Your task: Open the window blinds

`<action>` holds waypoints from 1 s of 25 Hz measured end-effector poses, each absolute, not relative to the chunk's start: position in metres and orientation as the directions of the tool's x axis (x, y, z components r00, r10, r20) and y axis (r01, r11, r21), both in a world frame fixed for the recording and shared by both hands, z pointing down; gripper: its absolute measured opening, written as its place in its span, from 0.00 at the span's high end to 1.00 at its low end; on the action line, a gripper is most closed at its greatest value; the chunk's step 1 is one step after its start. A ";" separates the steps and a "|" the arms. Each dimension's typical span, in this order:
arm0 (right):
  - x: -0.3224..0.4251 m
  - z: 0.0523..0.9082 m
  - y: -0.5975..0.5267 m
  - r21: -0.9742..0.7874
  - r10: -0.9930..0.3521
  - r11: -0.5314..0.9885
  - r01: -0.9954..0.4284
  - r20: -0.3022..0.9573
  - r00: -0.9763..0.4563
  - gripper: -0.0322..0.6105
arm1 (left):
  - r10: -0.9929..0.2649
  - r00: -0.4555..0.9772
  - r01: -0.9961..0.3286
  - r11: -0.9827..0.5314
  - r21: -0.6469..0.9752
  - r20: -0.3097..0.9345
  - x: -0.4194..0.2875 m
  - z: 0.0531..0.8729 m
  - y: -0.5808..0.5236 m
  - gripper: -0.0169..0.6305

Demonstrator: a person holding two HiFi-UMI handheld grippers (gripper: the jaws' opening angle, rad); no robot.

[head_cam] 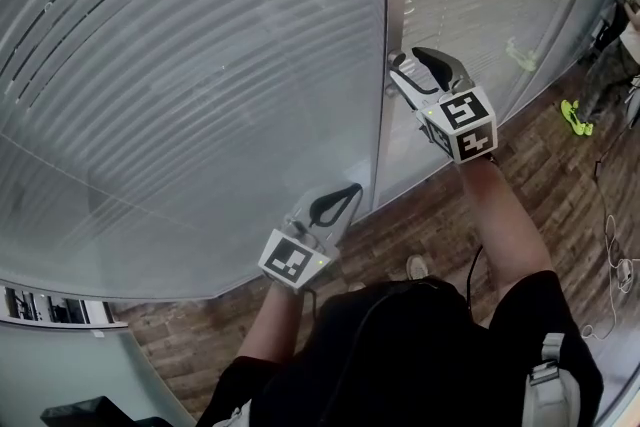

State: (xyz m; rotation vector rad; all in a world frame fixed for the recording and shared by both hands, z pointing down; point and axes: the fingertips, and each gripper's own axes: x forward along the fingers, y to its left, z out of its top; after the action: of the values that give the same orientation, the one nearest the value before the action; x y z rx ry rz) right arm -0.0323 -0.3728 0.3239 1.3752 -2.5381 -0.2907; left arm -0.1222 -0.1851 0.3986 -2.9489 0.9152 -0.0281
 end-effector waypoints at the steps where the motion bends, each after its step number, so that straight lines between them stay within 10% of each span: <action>1: -0.035 0.322 -0.371 0.343 -0.844 0.530 -0.776 0.122 -0.522 0.60 | -0.566 0.824 -0.565 -0.823 -0.058 0.001 -0.122 0.398 -0.185 0.97; 11: -0.052 0.328 -0.367 0.963 -0.925 0.199 -0.184 0.122 -0.359 0.63 | -0.576 0.818 -0.575 -0.816 -0.063 0.003 -0.126 0.399 -0.187 0.97; 25: -0.055 0.330 -0.371 0.978 -0.930 0.155 -0.138 0.098 -0.356 0.75 | -0.590 0.807 -0.589 -0.806 -0.056 0.004 -0.132 0.399 -0.188 0.97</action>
State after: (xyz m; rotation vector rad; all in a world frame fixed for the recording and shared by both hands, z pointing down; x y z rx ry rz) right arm -0.0545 -0.3709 0.3304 1.0409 -1.6524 -1.2798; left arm -0.1318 -0.1875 0.3990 -2.9370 0.9588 -0.0334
